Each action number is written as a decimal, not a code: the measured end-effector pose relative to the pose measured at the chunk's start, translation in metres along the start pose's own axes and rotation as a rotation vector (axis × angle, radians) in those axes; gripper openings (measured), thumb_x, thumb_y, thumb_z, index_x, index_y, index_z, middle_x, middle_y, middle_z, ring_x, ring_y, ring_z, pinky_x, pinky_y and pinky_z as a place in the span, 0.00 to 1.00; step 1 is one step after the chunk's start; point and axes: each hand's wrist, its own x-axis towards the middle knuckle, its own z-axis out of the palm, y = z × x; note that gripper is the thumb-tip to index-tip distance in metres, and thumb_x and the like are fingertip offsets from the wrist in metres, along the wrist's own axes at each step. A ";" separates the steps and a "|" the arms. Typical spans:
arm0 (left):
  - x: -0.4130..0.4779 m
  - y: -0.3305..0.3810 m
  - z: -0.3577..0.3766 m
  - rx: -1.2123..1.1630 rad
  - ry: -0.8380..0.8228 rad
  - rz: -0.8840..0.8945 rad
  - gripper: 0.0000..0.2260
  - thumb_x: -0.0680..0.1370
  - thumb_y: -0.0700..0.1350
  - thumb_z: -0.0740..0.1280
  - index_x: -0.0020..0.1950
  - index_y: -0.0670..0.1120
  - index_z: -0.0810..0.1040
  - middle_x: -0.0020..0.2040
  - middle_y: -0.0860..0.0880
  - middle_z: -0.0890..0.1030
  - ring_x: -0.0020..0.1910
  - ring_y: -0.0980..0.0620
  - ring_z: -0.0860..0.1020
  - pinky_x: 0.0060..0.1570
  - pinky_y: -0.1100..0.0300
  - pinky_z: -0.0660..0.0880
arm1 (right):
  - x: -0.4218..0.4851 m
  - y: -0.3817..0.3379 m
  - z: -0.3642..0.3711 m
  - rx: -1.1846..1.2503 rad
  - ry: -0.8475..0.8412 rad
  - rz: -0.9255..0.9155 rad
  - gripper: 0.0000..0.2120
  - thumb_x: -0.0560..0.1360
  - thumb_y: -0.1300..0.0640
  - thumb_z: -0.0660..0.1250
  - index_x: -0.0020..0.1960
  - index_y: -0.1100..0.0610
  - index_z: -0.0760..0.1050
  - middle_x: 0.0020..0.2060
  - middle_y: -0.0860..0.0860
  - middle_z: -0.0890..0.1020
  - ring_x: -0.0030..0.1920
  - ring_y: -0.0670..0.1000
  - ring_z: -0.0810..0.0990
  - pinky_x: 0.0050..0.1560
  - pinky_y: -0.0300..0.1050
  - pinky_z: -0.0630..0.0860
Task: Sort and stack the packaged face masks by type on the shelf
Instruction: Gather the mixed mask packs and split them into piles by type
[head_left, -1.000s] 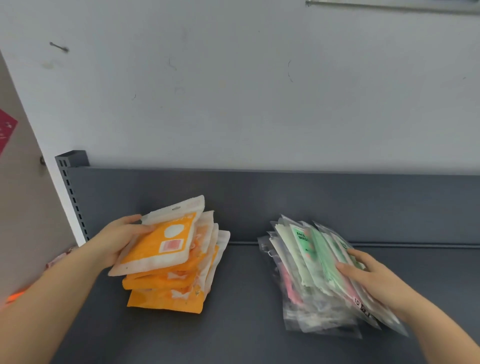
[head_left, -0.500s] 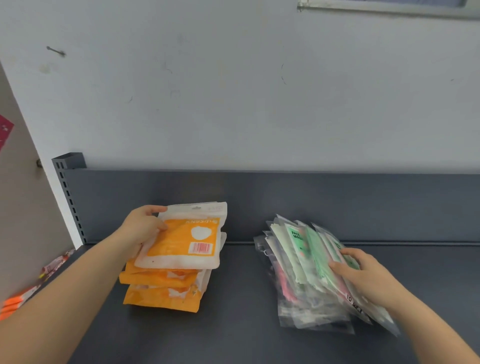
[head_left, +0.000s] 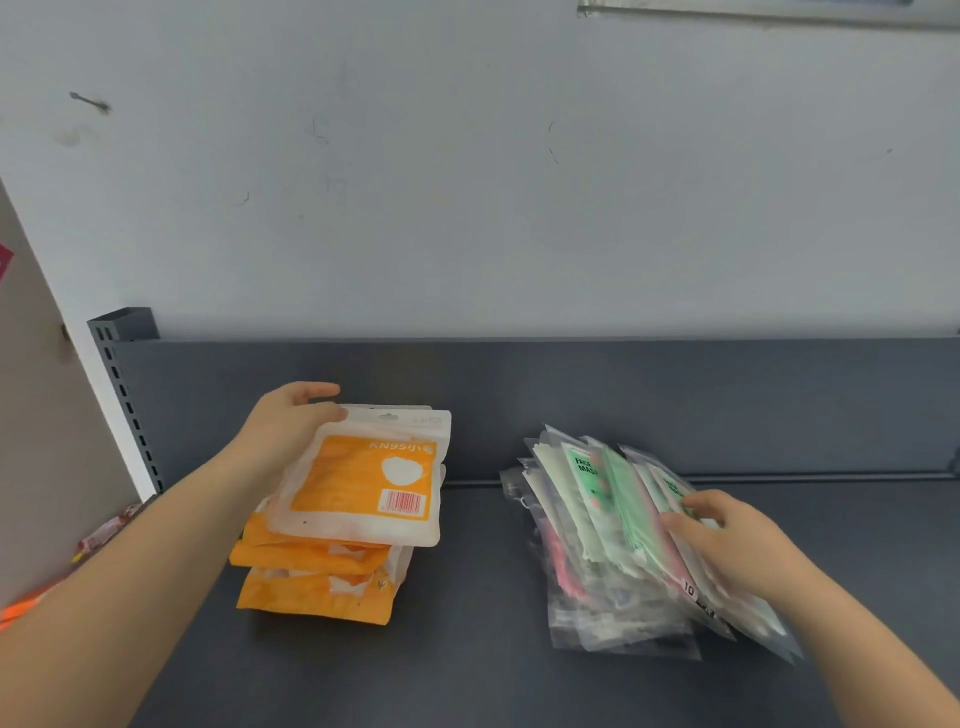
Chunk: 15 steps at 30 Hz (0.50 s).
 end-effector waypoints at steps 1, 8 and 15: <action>-0.003 0.006 0.005 0.000 -0.014 0.023 0.15 0.78 0.45 0.68 0.64 0.55 0.77 0.64 0.51 0.75 0.65 0.46 0.72 0.65 0.48 0.70 | 0.000 0.002 -0.004 0.055 0.020 0.016 0.18 0.77 0.46 0.67 0.61 0.56 0.77 0.58 0.51 0.82 0.55 0.54 0.79 0.57 0.51 0.74; -0.036 0.066 0.069 -0.125 -0.346 0.139 0.10 0.79 0.45 0.66 0.57 0.57 0.81 0.59 0.59 0.78 0.62 0.57 0.73 0.63 0.54 0.70 | 0.003 0.047 -0.030 -0.013 -0.039 0.181 0.24 0.74 0.50 0.69 0.68 0.56 0.72 0.62 0.53 0.78 0.58 0.54 0.76 0.57 0.47 0.71; -0.059 0.081 0.177 0.008 -0.737 0.071 0.16 0.78 0.48 0.69 0.66 0.53 0.77 0.63 0.56 0.77 0.66 0.56 0.70 0.61 0.56 0.66 | 0.012 0.068 -0.027 0.115 -0.107 0.191 0.31 0.72 0.42 0.73 0.69 0.53 0.69 0.64 0.52 0.76 0.60 0.53 0.77 0.61 0.48 0.74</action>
